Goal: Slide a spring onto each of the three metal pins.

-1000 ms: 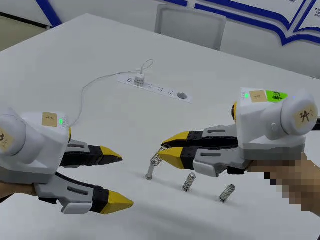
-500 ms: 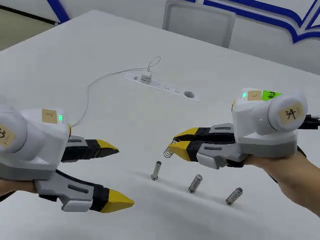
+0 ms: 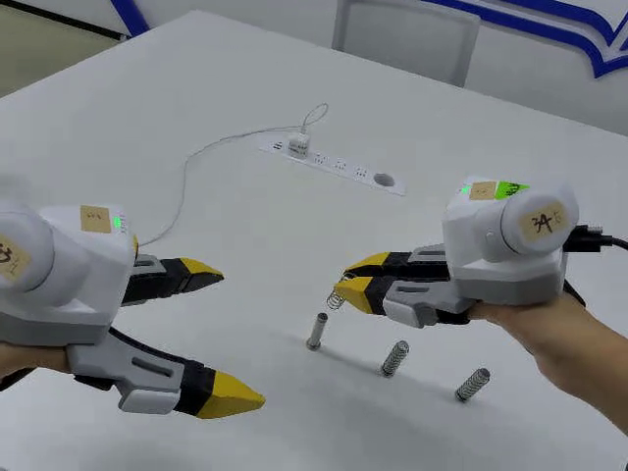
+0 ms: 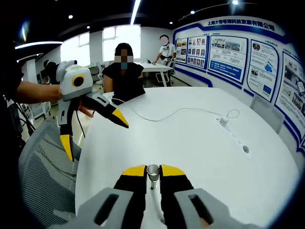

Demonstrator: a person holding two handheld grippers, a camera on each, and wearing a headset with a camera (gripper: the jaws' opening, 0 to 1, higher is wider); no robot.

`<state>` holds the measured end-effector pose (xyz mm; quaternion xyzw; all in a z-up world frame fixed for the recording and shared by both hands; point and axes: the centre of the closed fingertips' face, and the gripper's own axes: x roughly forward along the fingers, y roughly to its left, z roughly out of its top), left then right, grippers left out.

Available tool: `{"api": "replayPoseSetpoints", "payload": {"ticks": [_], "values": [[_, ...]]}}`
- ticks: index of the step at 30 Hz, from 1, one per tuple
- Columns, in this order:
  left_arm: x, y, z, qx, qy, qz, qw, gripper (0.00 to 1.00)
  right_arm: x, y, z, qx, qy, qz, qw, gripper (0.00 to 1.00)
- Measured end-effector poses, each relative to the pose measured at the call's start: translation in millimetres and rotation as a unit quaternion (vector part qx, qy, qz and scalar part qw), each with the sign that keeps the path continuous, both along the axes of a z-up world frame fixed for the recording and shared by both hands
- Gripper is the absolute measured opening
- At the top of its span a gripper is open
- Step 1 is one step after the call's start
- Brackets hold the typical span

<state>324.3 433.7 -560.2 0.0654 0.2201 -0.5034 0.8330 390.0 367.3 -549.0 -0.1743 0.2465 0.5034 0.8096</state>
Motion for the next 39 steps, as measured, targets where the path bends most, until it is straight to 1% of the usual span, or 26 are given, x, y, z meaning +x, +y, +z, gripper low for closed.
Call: {"api": "replayPoseSetpoints", "payload": {"ticks": [7, 11, 21, 24, 25, 29, 35, 39], "values": [[3.3, 4.5, 1.6, -0.005, 0.001, 0.011, 0.9999, 0.89, 2.4, 1.1, -10.4, -0.006, 0.009, -0.002, 0.9999, 0.10], [6.9, 8.7, -2.7, 0.003, 0.003, 0.021, 0.9998, 0.93, 3.3, 1.5, -16.5, -0.006, 0.016, -0.005, 0.9998, 0.10], [9.7, 13.5, -5.1, 0.002, 0.008, 0.030, 0.9995, 0.94, 6.1, 5.7, -27.2, -0.013, 0.026, -0.004, 0.9996, 0.10], [9.3, 15.0, -6.6, 0.004, 0.010, 0.032, 0.9994, 0.94, 4.0, 7.5, -31.4, -0.016, 0.034, 0.002, 0.9993, 0.10], [9.1, 15.7, -7.3, 0.005, 0.010, 0.032, 0.9994, 0.94, 4.2, 7.9, -33.1, -0.020, 0.032, 0.003, 0.9993, 0.10], [8.1, 15.6, -9.3, 0.005, 0.013, 0.031, 0.9994, 0.94, 4.0, 9.0, -36.0, -0.025, 0.032, 0.006, 0.9991, 0.10], [7.5, 13.2, -11.0, 0.008, 0.016, 0.028, 0.9994, 0.94, 3.5, 8.6, -45.6, -0.040, 0.036, 0.009, 0.9985, 0.10], [6.4, 10.0, -8.7, 0.007, 0.014, 0.023, 0.9996, 0.95, 2.5, 8.2, -53.7, -0.054, 0.034, 0.016, 0.9978, 0.10]]}}
